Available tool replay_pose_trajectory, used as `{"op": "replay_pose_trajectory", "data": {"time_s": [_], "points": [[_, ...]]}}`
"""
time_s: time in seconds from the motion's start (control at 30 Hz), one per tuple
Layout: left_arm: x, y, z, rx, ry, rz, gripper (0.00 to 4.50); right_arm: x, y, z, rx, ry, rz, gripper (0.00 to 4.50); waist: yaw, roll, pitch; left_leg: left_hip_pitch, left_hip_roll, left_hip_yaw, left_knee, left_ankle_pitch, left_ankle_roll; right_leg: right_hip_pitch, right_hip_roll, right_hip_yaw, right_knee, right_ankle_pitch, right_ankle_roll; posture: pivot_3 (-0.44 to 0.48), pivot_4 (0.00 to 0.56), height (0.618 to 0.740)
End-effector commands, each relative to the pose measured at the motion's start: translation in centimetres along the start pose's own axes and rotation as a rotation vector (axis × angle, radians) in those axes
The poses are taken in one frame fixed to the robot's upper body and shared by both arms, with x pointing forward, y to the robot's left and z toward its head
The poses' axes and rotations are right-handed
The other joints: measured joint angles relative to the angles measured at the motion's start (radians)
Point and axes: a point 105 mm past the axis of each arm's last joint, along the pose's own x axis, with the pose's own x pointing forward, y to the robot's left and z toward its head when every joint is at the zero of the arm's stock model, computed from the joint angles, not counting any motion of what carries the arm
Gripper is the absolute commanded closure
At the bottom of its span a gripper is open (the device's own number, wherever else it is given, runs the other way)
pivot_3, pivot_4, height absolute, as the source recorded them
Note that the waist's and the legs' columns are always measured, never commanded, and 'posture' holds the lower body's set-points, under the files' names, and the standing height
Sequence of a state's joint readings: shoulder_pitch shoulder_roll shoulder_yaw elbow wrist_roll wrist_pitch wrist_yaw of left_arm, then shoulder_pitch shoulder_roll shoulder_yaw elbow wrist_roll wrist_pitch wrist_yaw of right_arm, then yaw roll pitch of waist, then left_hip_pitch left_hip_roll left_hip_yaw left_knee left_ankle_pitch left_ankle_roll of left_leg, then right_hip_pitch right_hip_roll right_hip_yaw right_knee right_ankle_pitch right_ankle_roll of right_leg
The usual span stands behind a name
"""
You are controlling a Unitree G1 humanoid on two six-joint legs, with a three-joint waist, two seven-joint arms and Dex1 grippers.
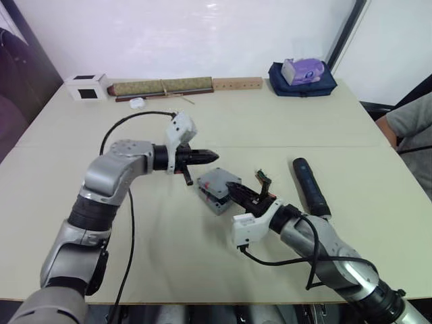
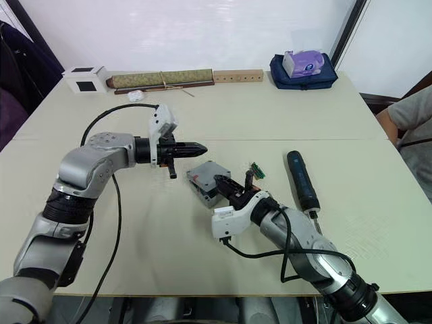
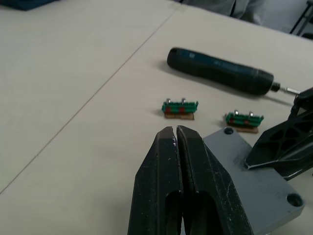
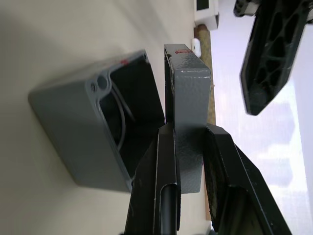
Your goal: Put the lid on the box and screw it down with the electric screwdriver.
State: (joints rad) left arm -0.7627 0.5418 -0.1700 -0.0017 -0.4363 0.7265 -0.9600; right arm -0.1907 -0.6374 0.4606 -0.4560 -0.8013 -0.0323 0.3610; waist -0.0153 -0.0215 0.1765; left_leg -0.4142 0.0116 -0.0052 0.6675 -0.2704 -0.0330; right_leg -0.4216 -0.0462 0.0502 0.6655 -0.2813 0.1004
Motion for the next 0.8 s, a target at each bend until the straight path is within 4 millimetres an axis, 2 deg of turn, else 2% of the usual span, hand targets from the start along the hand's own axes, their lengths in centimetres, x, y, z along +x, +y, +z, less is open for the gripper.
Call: {"op": "replay_pose_trajectory", "data": {"time_s": [0.03,0.4,0.8], "points": [[-0.2,0.0,0.9,0.065,-0.017,0.009,4.44,-0.1,-1.1,0.2,-0.04,-0.003,-0.048,4.36,0.001,0.0,0.0,0.0,0.0,0.0,0.0,0.0,0.0,0.0,0.0,0.0,0.0,0.0,0.0,0.0,0.15,0.74],[0.2,-0.6,0.1,0.093,0.006,-0.007,4.44,-0.1,0.4,-0.8,-0.017,0.045,0.008,4.36,0.001,0.0,0.0,0.001,0.0,0.0,0.0,0.0,0.0,0.001,0.0,0.0,0.0,0.0,0.0,0.0,0.15,0.74],[0.8,-1.0,-0.9,0.121,0.04,-0.042,4.44,0.1,1.2,-0.1,-0.037,0.021,0.051,4.36,0.001,0.0,0.0,0.008,0.0,0.0,0.0,0.0,0.0,0.009,0.0,-0.001,-0.001,0.0,0.0,0.0,0.15,0.74]]}}
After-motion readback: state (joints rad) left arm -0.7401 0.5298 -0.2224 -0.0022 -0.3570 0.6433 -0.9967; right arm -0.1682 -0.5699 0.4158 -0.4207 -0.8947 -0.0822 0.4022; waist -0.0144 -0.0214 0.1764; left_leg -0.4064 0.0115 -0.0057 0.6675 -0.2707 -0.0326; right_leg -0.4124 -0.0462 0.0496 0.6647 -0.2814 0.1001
